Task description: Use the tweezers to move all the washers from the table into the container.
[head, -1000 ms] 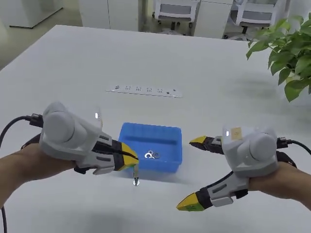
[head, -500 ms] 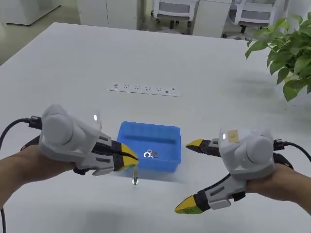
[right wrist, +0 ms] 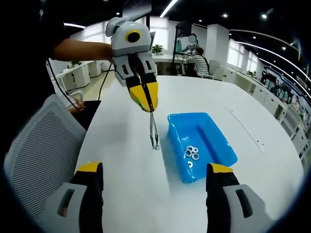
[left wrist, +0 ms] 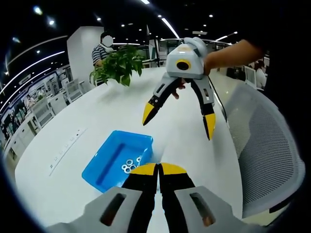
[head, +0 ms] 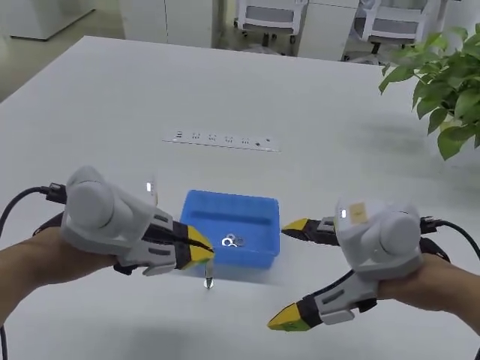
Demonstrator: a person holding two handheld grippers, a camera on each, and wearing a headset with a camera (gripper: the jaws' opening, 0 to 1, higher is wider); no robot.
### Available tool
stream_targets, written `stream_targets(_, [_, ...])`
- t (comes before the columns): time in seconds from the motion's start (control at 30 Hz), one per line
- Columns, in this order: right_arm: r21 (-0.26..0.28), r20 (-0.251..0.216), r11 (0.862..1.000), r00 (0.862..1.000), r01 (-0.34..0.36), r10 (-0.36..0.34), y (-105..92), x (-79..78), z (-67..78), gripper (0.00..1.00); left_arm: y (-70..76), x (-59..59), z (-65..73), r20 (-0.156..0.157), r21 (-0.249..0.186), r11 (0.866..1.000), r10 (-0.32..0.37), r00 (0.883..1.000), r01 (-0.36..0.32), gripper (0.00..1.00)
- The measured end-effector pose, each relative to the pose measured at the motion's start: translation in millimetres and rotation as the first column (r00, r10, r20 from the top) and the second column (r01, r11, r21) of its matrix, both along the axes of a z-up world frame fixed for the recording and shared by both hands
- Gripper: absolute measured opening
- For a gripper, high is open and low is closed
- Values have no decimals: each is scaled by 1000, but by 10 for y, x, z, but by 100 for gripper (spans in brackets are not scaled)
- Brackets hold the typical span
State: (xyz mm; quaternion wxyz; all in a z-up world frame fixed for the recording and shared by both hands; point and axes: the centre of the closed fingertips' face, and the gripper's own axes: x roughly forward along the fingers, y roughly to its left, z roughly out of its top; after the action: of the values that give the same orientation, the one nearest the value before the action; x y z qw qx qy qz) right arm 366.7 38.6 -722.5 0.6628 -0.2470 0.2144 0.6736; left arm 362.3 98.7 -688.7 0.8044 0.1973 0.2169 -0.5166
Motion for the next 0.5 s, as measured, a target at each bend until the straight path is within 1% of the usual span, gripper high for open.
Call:
stream_targets(0.23, [16,16,998,998,-57,57,166,-29,23,77,-7,-45,-8,-17,3,1000,-28,999,28,5])
stream_targets(0.3, [15,17,997,997,-76,76,212,-39,19,72,-10,-48,-11,-19,5,999,-34,999,34,5])
stream_targets(0.5, [4,27,991,991,-133,133,353,-74,-21,62,-12,-36,-23,-26,14,998,-57,998,58,5])
